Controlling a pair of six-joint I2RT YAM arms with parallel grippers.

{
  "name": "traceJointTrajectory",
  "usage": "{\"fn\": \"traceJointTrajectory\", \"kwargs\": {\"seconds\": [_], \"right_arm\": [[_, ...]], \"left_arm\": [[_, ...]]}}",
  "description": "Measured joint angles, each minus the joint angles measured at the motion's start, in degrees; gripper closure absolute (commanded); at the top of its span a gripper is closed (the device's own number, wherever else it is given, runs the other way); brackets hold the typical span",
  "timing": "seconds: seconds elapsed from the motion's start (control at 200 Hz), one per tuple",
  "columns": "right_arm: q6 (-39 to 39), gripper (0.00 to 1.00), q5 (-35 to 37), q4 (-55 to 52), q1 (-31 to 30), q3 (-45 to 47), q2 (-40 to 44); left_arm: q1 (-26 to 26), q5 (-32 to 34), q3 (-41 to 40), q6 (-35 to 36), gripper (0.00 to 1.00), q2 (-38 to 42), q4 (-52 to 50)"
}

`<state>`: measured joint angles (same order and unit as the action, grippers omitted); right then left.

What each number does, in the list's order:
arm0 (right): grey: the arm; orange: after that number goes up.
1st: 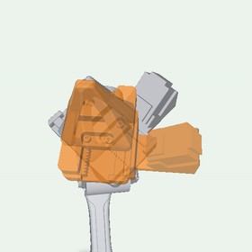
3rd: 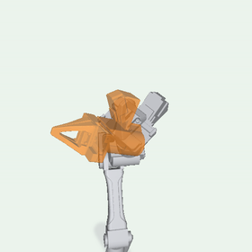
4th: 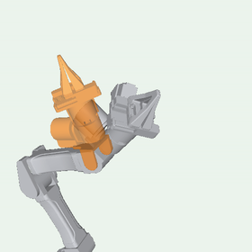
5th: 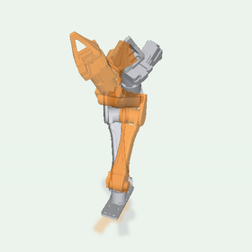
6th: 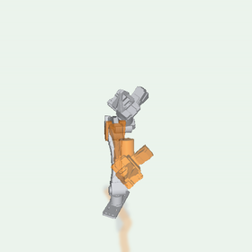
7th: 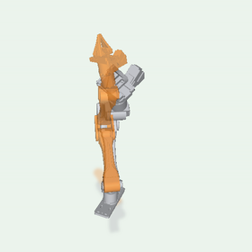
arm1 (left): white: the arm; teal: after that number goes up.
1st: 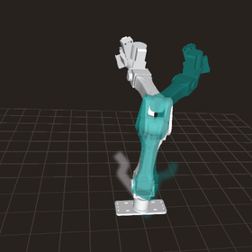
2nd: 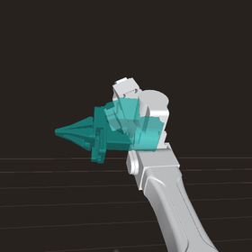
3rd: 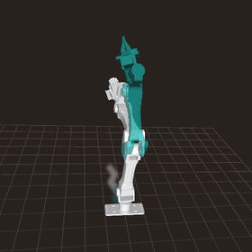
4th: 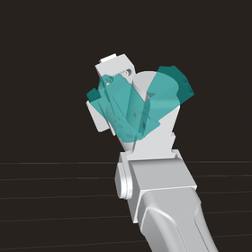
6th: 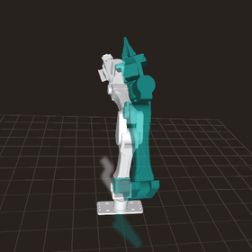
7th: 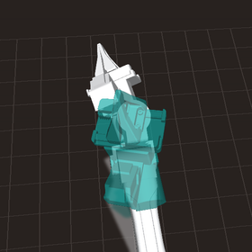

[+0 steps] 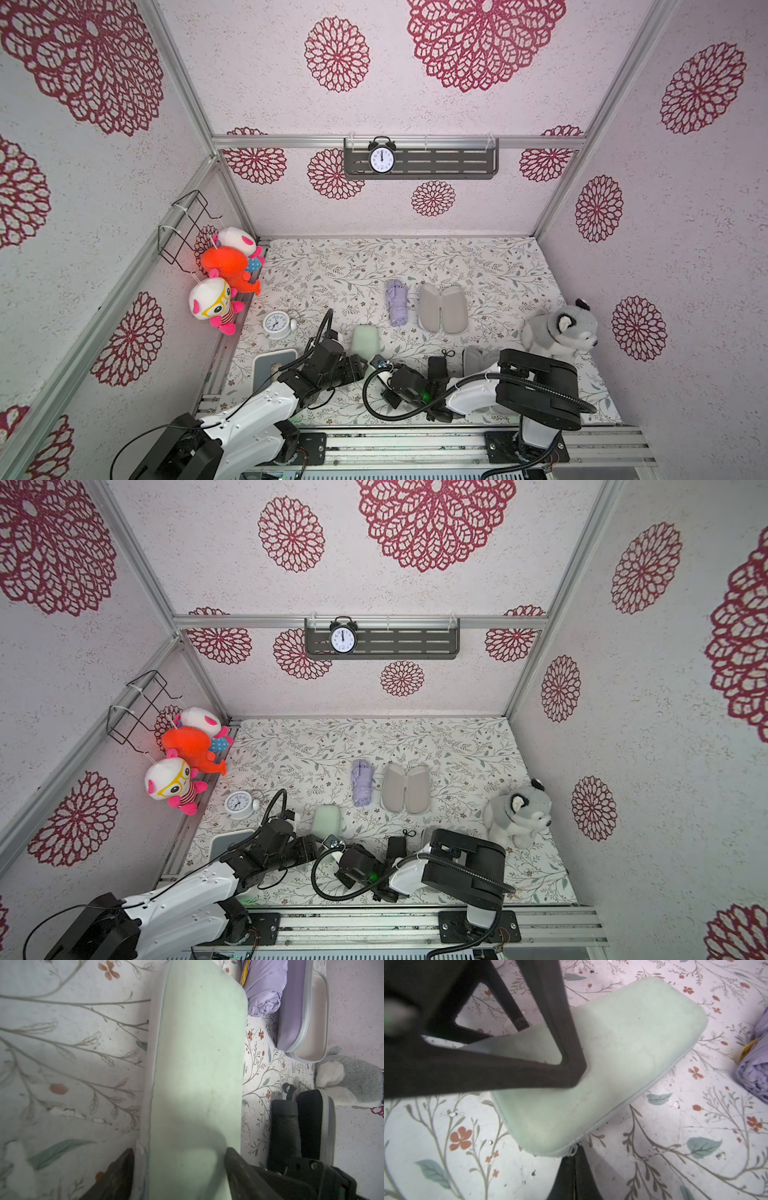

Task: Put umbrellas into zippered umbrella sleeves
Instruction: Zip the zipper on the umbrella sleeve.

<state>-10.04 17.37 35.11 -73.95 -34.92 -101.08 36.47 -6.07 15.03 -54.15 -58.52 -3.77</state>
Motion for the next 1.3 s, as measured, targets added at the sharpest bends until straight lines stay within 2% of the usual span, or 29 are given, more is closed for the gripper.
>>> {"fn": "traceJointTrajectory", "kwargs": {"seconds": [0.08, 0.485, 0.811, 1.156, 1.246, 1.301], "right_arm": [[0.0, 0.93, 0.2, 0.0, -0.3, 0.0, 0.0], [0.2, 0.92, 4.1, -0.7, -3.0, 0.4, 0.3], [0.1, 0.92, 7.5, -1.5, -5.5, 0.3, 0.3], [0.5, 0.93, 3.2, 3.7, -8.6, 0.3, -0.9], [0.4, 0.87, 2.4, 4.5, -8.0, 1.4, -0.1], [0.8, 0.75, 0.5, 4.7, -6.6, 3.6, 2.0]], "left_arm": [[0.5, 0.6, 0.0, -0.4, 0.39, 0.9, -0.6], [3.4, 3.3, -0.9, -3.2, 0.41, 0.2, 0.7], [3.7, 4.6, -0.9, -4.4, 0.41, 0.0, 1.2], [3.8, 4.9, -0.9, -4.6, 0.42, -0.4, 1.7], [3.8, 4.9, -0.9, -4.3, 0.41, -0.4, 1.7], [3.8, 5.1, -0.9, -4.1, 0.42, -0.3, 1.7]]}}
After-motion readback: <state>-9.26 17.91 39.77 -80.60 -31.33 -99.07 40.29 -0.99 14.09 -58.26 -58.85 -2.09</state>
